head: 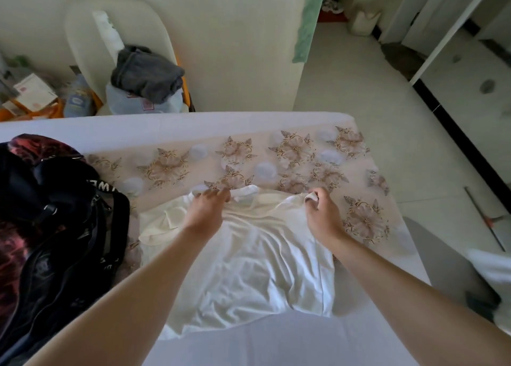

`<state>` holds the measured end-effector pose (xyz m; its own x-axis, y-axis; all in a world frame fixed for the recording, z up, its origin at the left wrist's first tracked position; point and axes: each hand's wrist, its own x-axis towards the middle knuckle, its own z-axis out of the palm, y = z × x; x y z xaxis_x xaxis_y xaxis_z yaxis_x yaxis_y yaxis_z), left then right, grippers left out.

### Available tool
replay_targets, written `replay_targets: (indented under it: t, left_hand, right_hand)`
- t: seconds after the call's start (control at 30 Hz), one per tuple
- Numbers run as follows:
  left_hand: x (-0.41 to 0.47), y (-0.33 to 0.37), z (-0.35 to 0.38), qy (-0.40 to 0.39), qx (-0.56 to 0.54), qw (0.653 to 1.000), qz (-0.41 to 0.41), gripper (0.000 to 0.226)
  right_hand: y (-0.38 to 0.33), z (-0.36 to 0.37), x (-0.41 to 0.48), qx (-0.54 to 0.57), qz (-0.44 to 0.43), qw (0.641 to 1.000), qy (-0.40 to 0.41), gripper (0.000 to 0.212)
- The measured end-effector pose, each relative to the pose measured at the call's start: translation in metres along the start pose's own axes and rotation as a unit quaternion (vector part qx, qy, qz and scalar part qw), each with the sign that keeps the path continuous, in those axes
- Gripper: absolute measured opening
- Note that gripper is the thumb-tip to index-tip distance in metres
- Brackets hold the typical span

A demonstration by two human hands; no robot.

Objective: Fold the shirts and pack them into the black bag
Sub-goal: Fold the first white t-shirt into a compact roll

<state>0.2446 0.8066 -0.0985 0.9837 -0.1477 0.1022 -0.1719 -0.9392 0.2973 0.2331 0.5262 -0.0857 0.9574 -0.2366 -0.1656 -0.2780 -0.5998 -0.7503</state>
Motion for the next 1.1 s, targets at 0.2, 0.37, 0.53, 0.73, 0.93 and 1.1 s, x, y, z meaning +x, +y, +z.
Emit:
replay_targets:
  t: [0.2, 0.37, 0.53, 0.73, 0.93, 1.1]
  left_hand:
    - [0.03, -0.006, -0.006, 0.0, 0.042, 0.992, -0.123, 0.064]
    - [-0.016, 0.018, 0.017, 0.025, -0.032, 0.998, 0.043, 0.045]
    - [-0.094, 0.044, 0.034, -0.03, -0.11, 0.988, 0.107, 0.011]
    - [-0.165, 0.06, 0.04, -0.079, -0.083, 0.978, 0.177, 0.047]
    - [-0.188, 0.044, 0.041, 0.045, -0.14, 0.97, 0.196, 0.028]
    - [-0.201, 0.038, 0.022, -0.01, -0.079, 0.944, 0.319, 0.018]
  right_hand:
    - [0.0, 0.002, 0.038, -0.038, 0.059, 0.997, 0.009, 0.058]
    - [0.018, -0.004, -0.002, -0.137, 0.048, 0.989, 0.004, 0.058]
    - [0.049, -0.009, -0.075, -0.239, 0.149, 0.959, -0.025, 0.046]
    - [0.059, -0.012, -0.136, -0.183, 0.11, 0.975, 0.07, 0.031]
    - [0.052, -0.034, -0.136, 0.02, 0.098, 0.987, 0.129, 0.034]
    - [0.063, -0.056, -0.123, -0.269, 0.069, 0.961, 0.016, 0.027]
